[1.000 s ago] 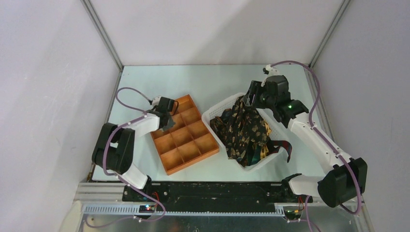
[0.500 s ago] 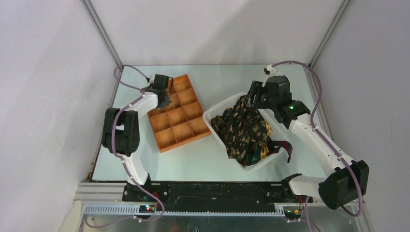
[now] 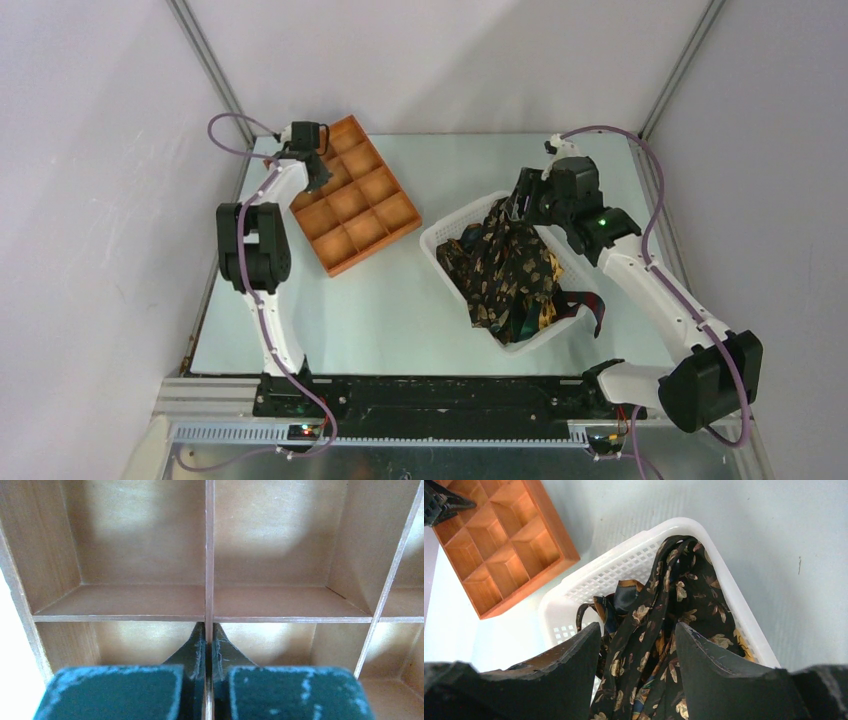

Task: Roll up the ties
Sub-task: Move the storage box to the center of the board.

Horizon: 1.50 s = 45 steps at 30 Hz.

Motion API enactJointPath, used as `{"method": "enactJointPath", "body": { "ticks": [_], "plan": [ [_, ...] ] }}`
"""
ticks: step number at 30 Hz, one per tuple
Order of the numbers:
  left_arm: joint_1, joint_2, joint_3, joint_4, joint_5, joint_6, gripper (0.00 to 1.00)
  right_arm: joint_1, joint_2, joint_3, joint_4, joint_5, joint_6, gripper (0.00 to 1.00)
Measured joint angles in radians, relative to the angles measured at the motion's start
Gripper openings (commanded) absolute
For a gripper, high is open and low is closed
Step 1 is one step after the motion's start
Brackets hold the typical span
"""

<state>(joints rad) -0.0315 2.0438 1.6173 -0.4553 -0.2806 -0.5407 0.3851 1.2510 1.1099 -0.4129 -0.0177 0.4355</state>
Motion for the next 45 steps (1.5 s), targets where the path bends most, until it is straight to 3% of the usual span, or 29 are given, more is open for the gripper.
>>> {"method": "enactJointPath", "body": {
  "ticks": [6, 14, 20, 27, 42, 45],
  "plan": [
    [0.031, 0.058, 0.072, -0.005, 0.032, -0.091, 0.00, -0.002, 0.015, 0.000, 0.000, 0.000, 0.008, 0.60],
    [0.068, 0.128, 0.081, -0.006, 0.080, -0.368, 0.00, -0.017, 0.025, 0.000, 0.000, 0.000, 0.045, 0.59],
    [0.071, 0.132, 0.114, -0.059, 0.009, -0.579, 0.00, -0.024, 0.030, 0.000, 0.000, 0.000, 0.061, 0.58],
    [0.080, 0.191, 0.261, -0.135, -0.042, -0.764, 0.00, -0.035, 0.030, -0.007, 0.004, -0.001, 0.082, 0.57],
    [0.145, 0.311, 0.421, -0.208, -0.057, -0.918, 0.00, -0.045, 0.030, -0.010, 0.005, -0.004, 0.107, 0.57],
    [0.152, 0.333, 0.446, -0.203, -0.055, -0.918, 0.05, -0.047, 0.030, -0.010, 0.005, -0.005, 0.108, 0.57]
  ]
}}
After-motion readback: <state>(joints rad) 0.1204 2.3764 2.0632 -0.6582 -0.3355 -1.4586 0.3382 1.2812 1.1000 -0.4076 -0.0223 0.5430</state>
